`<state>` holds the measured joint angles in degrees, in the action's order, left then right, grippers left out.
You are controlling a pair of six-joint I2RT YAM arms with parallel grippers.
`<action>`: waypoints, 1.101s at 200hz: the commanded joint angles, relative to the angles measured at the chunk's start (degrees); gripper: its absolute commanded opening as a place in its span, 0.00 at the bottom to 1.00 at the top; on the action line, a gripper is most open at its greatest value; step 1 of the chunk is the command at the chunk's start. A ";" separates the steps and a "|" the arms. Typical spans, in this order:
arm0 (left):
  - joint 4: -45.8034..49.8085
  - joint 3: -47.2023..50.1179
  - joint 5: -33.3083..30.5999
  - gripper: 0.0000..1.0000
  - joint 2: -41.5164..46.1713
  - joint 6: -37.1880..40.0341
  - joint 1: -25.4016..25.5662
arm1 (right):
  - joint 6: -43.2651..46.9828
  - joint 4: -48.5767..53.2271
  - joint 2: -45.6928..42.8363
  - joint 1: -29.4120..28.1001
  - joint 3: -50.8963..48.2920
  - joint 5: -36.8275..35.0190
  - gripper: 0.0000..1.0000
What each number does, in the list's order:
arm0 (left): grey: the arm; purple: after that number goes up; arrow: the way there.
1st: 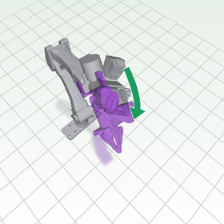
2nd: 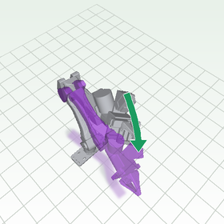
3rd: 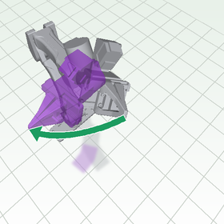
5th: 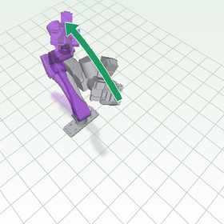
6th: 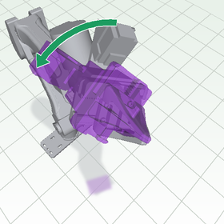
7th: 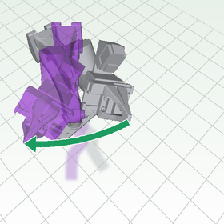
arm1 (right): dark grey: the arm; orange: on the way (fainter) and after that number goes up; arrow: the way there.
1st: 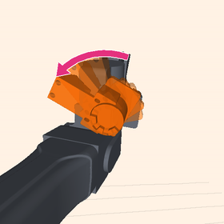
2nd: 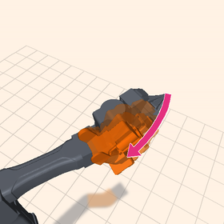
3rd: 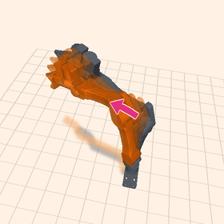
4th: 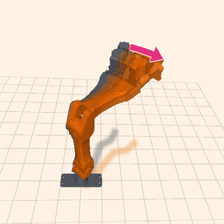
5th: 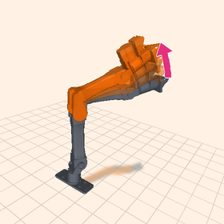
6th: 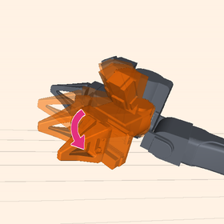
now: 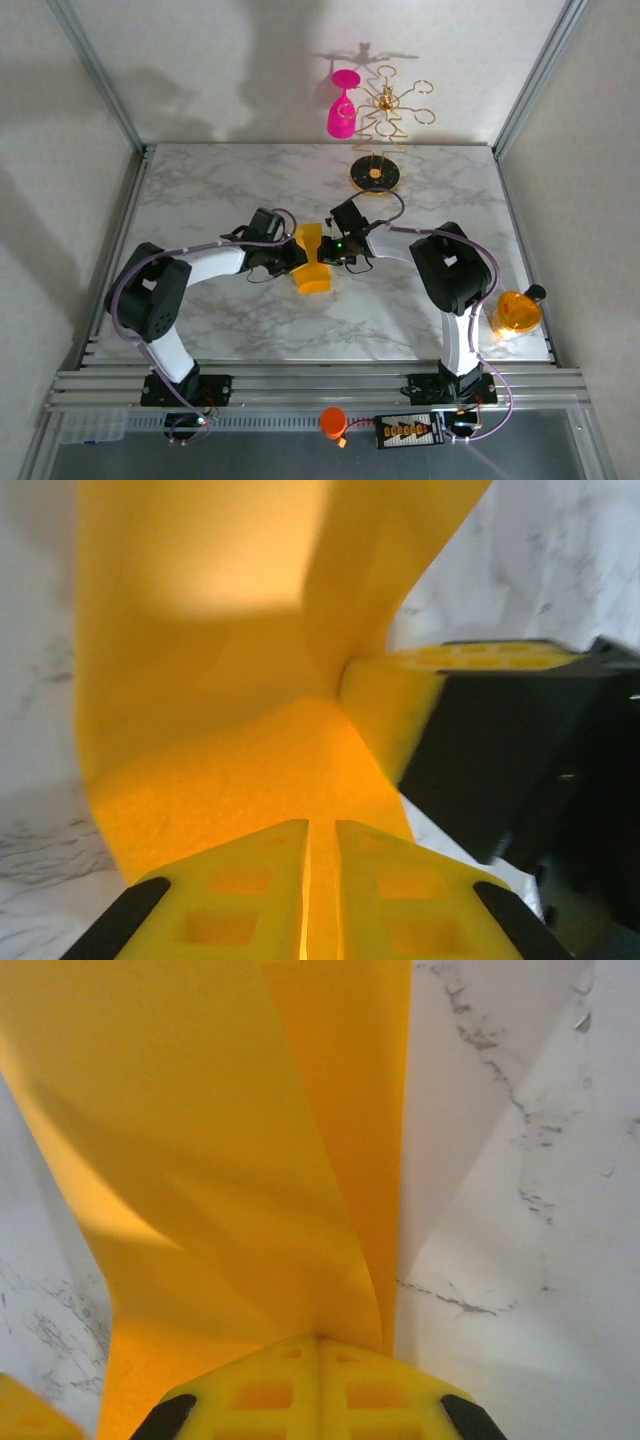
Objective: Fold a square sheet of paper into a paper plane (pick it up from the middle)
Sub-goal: First fold the square sheet of paper in half at the center of the table.
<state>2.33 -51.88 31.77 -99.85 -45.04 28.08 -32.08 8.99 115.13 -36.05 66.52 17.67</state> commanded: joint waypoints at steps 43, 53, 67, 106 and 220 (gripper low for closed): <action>0.84 3.58 -0.36 0.15 -3.15 -0.10 0.75 | 1.49 13.24 11.26 0.90 -6.49 -16.97 0.03; 0.97 4.21 -0.35 0.15 -3.24 -0.02 0.75 | 1.49 13.11 11.34 0.90 -6.58 -16.89 0.03; 1.19 4.96 -0.56 0.15 -3.07 0.29 0.76 | 1.49 13.15 11.43 0.90 -6.69 -16.93 0.03; 3.14 7.63 -1.17 0.15 -1.92 1.46 0.82 | 1.49 13.09 11.69 0.90 -6.43 -16.89 0.03; 3.78 -2.88 -6.73 0.13 0.06 1.20 -1.09 | 0.87 12.20 11.54 0.90 -6.83 -16.17 0.03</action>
<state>8.08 -51.09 27.73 -95.79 -41.60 27.75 -32.12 8.82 115.13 -36.05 66.48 17.82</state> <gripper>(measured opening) 0.132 0.061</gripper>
